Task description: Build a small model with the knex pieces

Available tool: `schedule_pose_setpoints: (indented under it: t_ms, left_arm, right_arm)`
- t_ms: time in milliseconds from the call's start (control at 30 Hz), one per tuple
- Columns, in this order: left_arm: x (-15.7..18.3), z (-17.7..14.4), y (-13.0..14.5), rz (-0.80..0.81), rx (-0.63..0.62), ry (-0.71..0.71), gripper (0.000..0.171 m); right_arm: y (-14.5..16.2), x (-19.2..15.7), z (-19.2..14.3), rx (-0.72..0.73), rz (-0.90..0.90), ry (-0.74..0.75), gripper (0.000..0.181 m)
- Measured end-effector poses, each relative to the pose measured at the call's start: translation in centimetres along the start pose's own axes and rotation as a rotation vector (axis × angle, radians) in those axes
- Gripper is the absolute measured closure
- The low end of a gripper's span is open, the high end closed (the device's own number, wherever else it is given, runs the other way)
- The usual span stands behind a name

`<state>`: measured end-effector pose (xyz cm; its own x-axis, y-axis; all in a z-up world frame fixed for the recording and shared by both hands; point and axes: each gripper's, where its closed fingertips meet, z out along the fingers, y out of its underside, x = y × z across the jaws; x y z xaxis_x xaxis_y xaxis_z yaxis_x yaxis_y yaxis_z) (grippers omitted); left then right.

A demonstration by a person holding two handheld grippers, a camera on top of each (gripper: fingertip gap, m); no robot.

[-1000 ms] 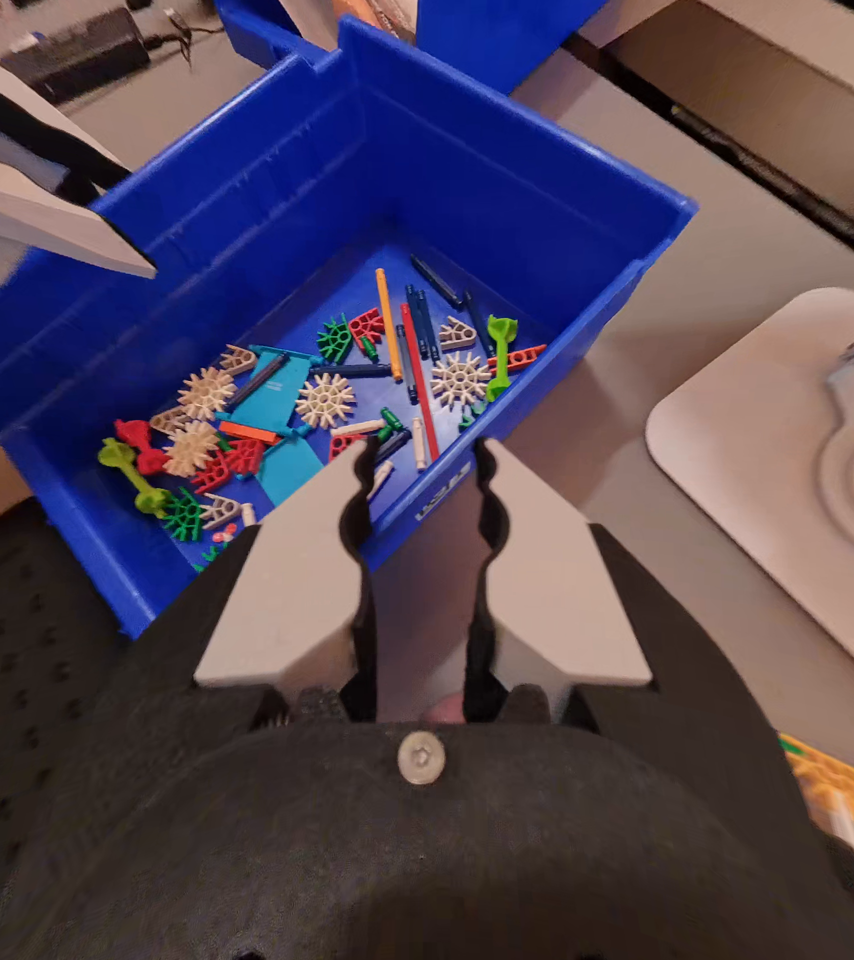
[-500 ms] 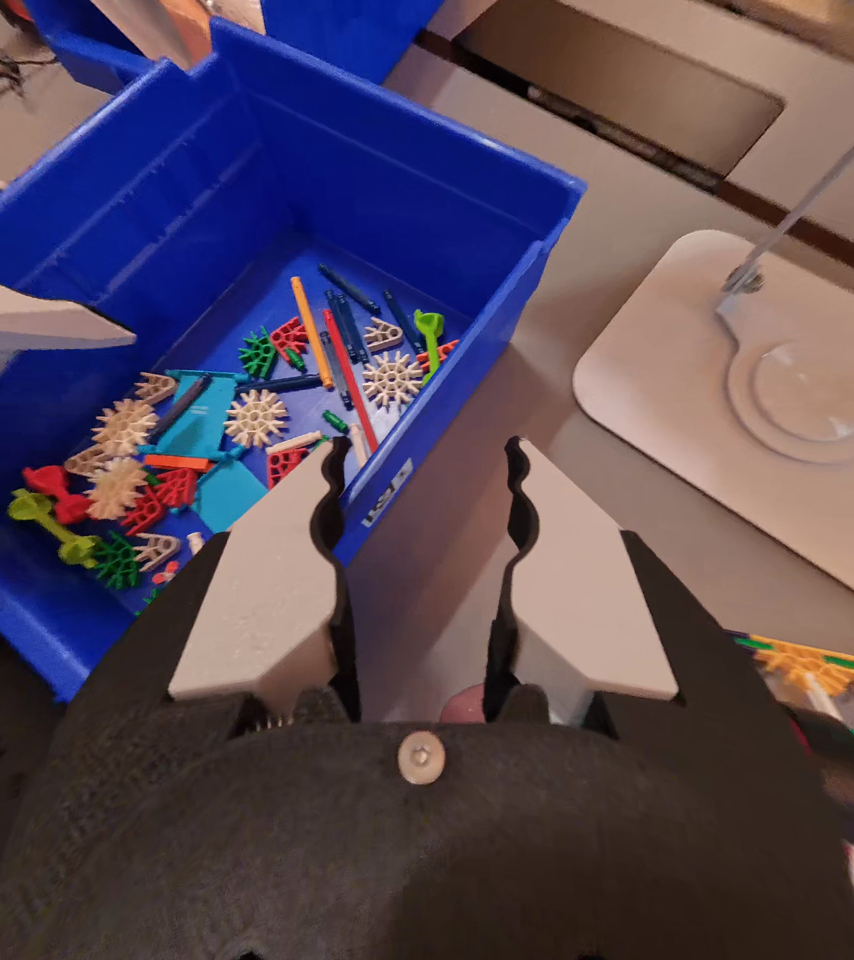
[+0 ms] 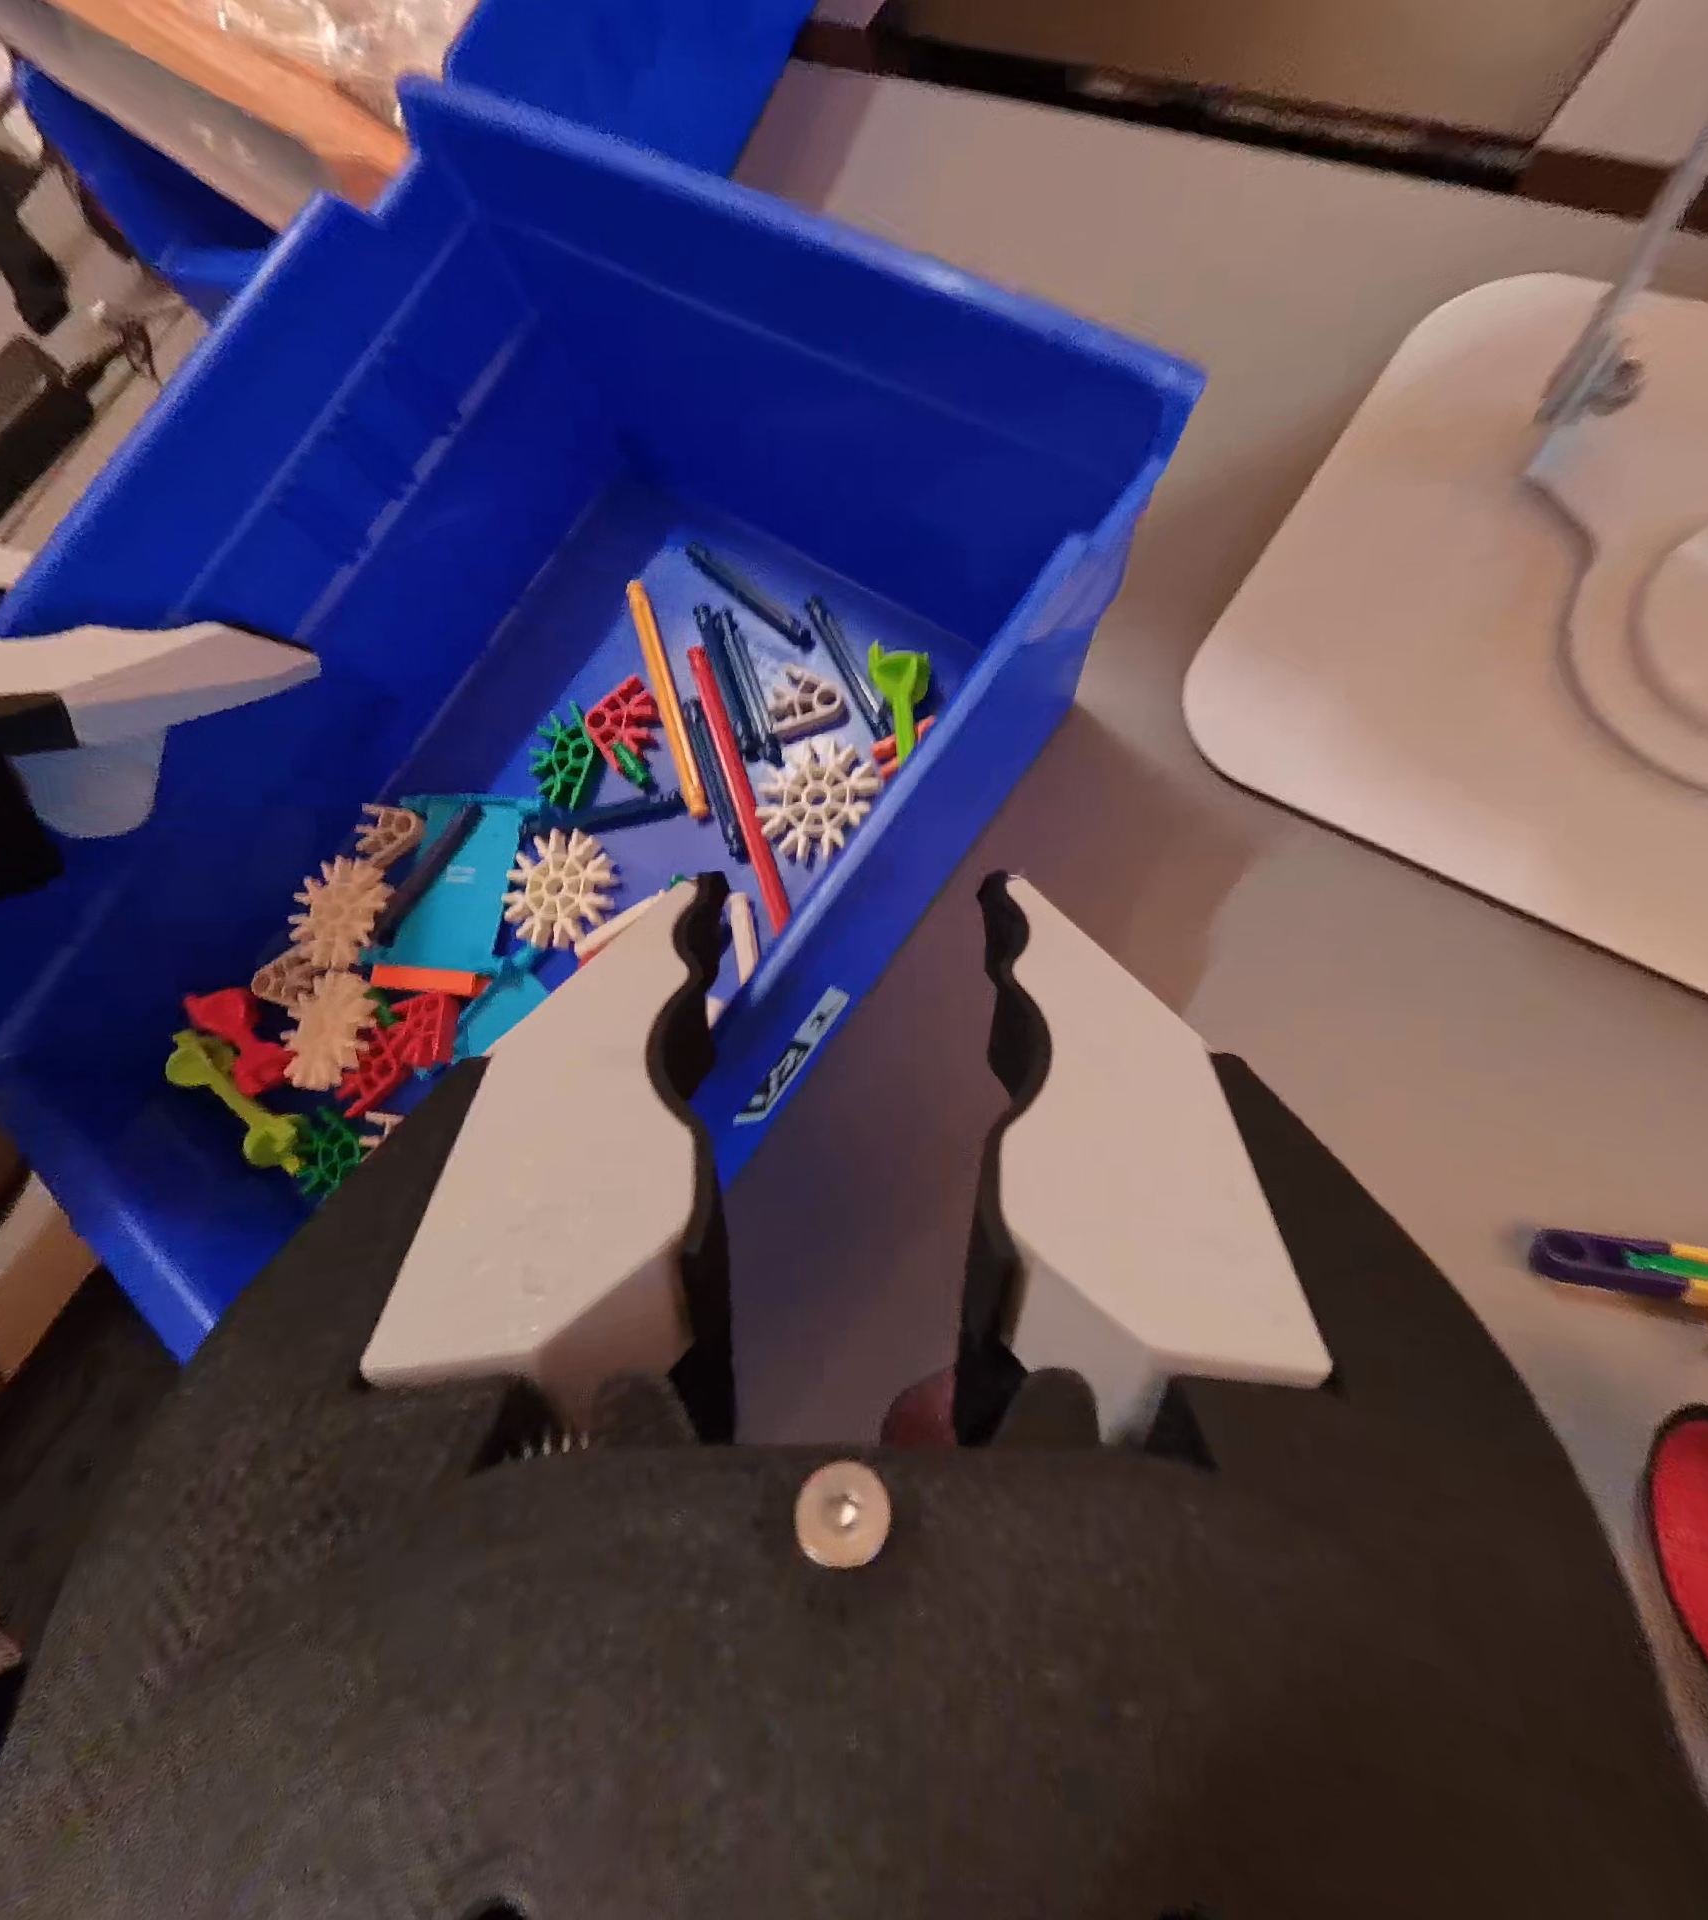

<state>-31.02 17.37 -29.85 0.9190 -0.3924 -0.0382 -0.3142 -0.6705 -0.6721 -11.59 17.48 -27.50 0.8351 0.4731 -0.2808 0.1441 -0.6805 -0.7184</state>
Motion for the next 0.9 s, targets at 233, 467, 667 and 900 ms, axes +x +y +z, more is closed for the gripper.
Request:
schedule_pose_setpoints:
  t_ms: [233,467,667,900]
  left_arm:
    - [2.6,-0.8,-0.9,0.003,0.043,0.048,0.168]
    - [6.3,-4.1,-3.0,0.032,0.113,0.078,0.167]
    - [13.1,-6.6,-6.5,0.085,0.146,0.13,0.167]
    - [25.7,-4.2,-11.0,0.142,0.135,0.253,0.167]
  right_arm:
    - [1.0,0.3,-2.4,0.024,0.02,-0.042,0.142]
    - [0.9,-0.1,-8.3,0.101,-0.055,-0.041,0.135]
    - [0.6,2.6,-16.5,0.184,-0.072,0.011,0.136]
    - [3.0,12.3,-25.5,0.219,0.057,0.09,0.136]
